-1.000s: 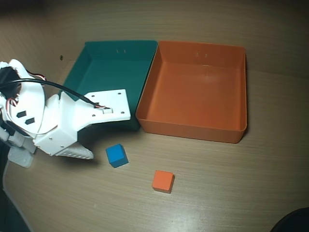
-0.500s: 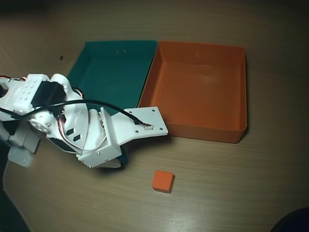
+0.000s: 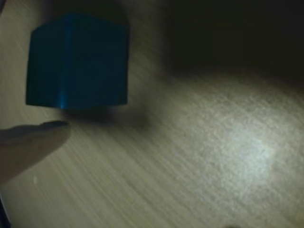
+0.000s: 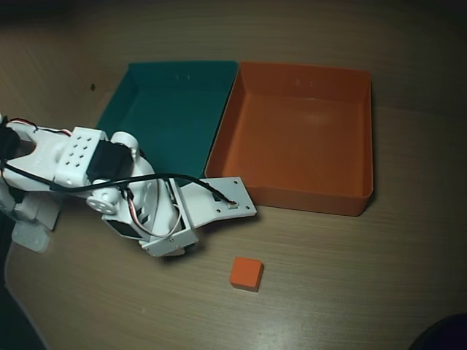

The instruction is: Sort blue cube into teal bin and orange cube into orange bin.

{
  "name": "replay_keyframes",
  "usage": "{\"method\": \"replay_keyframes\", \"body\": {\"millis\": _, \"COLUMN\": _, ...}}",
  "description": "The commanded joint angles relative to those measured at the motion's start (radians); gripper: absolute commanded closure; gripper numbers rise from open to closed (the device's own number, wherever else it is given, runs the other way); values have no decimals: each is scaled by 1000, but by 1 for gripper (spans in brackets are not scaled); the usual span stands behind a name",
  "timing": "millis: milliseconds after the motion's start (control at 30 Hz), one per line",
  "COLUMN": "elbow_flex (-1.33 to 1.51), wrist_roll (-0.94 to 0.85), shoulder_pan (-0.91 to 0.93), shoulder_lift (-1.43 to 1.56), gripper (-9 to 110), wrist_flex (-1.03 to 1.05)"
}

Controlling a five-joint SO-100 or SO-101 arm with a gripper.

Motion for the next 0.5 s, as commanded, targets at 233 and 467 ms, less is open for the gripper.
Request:
{"method": "replay_keyframes", "body": {"millis": 233, "elbow_flex": -67, "wrist_roll": 9, "shoulder_pan": 2, "shoulder_lift": 3, "gripper": 73, "wrist_flex": 3}}
{"method": "replay_keyframes", "body": {"millis": 467, "elbow_flex": -51, "wrist_roll": 14, "shoulder_pan": 5, "shoulder_lift": 3, "gripper": 100, "wrist_flex": 3}}
